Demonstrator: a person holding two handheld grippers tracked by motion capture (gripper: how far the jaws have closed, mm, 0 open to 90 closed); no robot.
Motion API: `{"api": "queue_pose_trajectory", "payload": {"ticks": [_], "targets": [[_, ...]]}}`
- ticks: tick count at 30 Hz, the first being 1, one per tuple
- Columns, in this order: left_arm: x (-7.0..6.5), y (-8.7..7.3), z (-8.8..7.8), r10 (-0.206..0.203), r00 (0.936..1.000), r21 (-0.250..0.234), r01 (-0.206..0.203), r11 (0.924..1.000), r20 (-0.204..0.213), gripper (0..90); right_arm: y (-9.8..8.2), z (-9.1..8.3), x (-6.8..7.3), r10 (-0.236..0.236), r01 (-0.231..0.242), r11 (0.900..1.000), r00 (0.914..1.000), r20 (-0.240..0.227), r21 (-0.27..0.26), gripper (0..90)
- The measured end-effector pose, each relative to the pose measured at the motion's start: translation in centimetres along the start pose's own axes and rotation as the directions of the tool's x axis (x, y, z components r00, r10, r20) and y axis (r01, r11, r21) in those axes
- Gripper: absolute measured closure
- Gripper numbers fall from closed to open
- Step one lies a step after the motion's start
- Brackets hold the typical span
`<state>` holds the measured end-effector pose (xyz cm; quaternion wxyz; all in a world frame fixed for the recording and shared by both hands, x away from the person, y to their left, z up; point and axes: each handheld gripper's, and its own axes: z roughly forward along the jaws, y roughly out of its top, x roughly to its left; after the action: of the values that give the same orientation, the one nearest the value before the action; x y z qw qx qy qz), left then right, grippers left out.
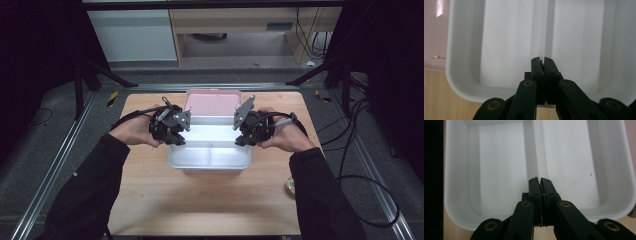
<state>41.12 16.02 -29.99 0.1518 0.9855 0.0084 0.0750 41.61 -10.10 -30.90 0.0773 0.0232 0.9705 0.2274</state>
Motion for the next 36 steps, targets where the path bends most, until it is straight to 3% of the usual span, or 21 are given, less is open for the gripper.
{"api": "queue_pose_trajectory", "payload": {"ticks": [4, 5, 7, 17, 24, 33, 36], "targets": [[-2.4, -0.4, 0.0, 0.006, 1.0, -0.011, -0.006, 0.9999, 0.006, 87.8, 0.0, -0.2, 2.7, -0.018, 0.018, 1.0, 0.9998, -0.01, -0.011, 89.5], [-2.4, -0.4, 0.0, 0.006, 1.0, -0.011, -0.006, 0.9999, 0.006, 87.9, 0.0, -0.2, 2.7, -0.018, 0.018, 1.0, 0.9998, -0.01, -0.011, 89.5], [-4.1, -0.5, 0.1, 0.012, 0.9999, -0.012, -0.012, 0.9999, 0.008, 88.0, -0.2, -0.1, 4.4, -0.02, 0.02, 1.0, 0.9997, -0.016, -0.008, 89.5], [-8.4, -1.1, 0.4, -0.005, 0.9998, -0.033, 0.006, 0.9994, 0.018, 87.9, -0.9, 0.0, 8.7, -0.021, 0.02, 0.999, 0.9995, -0.025, -0.029, 89.5], [-9.7, -1.9, 1.8, -0.017, 0.9992, -0.042, 0.018, 0.9989, 0.037, 87.9, -1.8, 1.7, 10.2, -0.01, 0.008, 0.999, 0.9985, -0.053, -0.039, 89.4], [-12.2, -3.4, 5.6, -0.038, 0.9953, -0.036, 0.041, 0.9985, 0.089, 88.1, -3.3, 5.3, 12.1, 0.008, -0.011, 1.0, 0.9936, -0.112, -0.024, 89.3], [-12.4, -3.8, 6.8, -0.045, 0.9946, -0.039, 0.048, 0.9981, 0.094, 88.0, -3.7, 6.4, 12.5, 0.016, -0.018, 1.0, 0.992, -0.125, -0.017, 89.1]]}}
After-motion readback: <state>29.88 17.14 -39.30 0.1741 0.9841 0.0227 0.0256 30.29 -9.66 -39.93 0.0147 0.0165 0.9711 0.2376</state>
